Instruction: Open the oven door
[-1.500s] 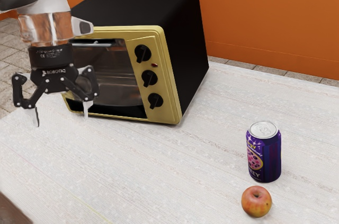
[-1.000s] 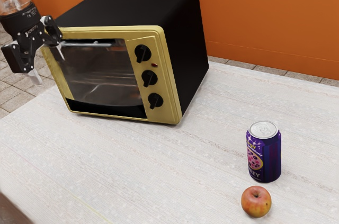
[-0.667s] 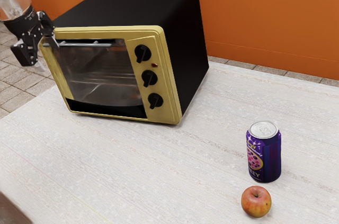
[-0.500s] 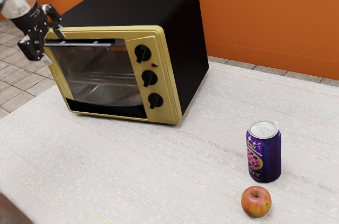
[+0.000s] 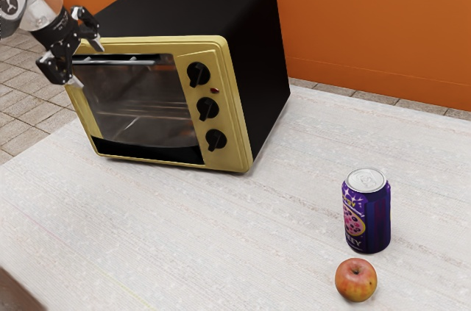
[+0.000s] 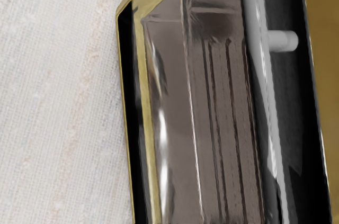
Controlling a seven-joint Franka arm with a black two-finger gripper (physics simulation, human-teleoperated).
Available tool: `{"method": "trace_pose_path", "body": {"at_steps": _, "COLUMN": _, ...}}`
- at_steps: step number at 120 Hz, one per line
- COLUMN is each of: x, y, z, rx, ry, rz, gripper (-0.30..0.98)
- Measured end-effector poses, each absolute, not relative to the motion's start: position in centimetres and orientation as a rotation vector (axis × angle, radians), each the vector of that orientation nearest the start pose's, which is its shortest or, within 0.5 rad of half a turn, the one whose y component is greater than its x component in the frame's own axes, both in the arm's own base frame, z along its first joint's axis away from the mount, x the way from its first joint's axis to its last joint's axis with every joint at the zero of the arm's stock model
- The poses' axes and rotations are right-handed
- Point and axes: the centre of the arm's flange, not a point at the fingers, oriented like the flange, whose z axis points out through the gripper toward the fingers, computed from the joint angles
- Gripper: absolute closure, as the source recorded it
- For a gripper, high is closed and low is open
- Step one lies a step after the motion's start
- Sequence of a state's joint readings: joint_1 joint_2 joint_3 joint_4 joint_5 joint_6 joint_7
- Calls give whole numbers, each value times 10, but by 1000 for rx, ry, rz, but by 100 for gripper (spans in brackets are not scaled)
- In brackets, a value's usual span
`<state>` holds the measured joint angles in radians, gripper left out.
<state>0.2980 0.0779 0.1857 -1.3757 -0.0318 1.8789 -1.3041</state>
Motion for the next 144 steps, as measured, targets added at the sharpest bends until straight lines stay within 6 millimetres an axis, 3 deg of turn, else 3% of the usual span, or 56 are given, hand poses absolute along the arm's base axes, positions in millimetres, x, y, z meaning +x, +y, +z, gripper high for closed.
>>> {"method": "trace_pose_path", "body": {"at_steps": 48, "x": 543, "y": 277, "z": 702, "rx": 1871, "ry": 2209, "rz": 604, "gripper": 0}}
{"method": "trace_pose_path", "body": {"at_steps": 144, "x": 558, "y": 279, "z": 671, "rx": 1900, "ry": 2170, "rz": 551, "gripper": 0}}
